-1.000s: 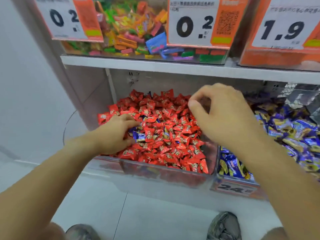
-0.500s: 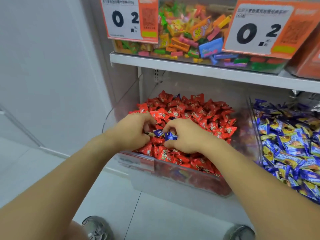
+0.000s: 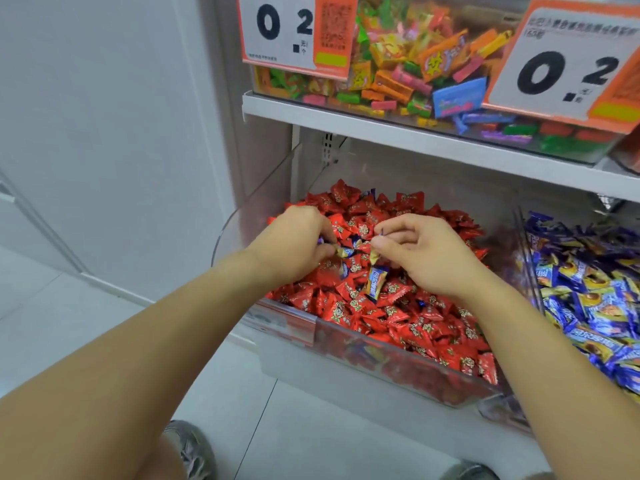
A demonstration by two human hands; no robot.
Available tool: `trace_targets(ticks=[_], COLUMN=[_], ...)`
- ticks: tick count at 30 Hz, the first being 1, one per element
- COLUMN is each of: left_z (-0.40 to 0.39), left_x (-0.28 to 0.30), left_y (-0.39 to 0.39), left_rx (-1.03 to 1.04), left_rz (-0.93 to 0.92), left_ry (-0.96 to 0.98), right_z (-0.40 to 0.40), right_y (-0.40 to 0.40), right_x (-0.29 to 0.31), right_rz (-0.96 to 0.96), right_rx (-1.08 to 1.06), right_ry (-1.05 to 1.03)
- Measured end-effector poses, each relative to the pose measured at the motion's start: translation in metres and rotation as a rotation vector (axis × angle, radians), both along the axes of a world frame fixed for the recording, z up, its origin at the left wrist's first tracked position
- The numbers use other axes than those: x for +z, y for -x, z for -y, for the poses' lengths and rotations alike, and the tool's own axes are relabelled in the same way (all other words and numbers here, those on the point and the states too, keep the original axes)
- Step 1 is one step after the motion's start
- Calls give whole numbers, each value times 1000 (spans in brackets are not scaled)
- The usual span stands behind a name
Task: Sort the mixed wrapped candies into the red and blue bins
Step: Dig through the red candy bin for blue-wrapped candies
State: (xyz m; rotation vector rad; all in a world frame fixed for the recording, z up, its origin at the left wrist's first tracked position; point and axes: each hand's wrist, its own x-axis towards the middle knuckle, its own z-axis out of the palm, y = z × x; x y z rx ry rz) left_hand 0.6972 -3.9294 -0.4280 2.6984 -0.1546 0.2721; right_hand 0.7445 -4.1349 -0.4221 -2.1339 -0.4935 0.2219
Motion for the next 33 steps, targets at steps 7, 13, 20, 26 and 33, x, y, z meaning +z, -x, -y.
trace_targets(ticks=[7, 13, 20, 26, 33], left_z=[-5, -8, -1, 12, 16], left_x=[9, 8, 5, 7, 1], left_y=[9, 10, 8, 4, 1], left_rx=[44, 53, 167, 134, 40], left_rz=[-44, -122, -141, -180, -294], left_ry=[314, 463, 502, 534, 650], right_z=[0, -12, -5, -8, -23], right_y=[-2, 8, 1, -1, -11], right_x=[8, 3, 9, 3, -10], right_rz=[-175, 126, 227, 152, 128], right_rx=[-124, 183, 21, -53, 267], right_ry=[-88, 754, 441, 226, 504])
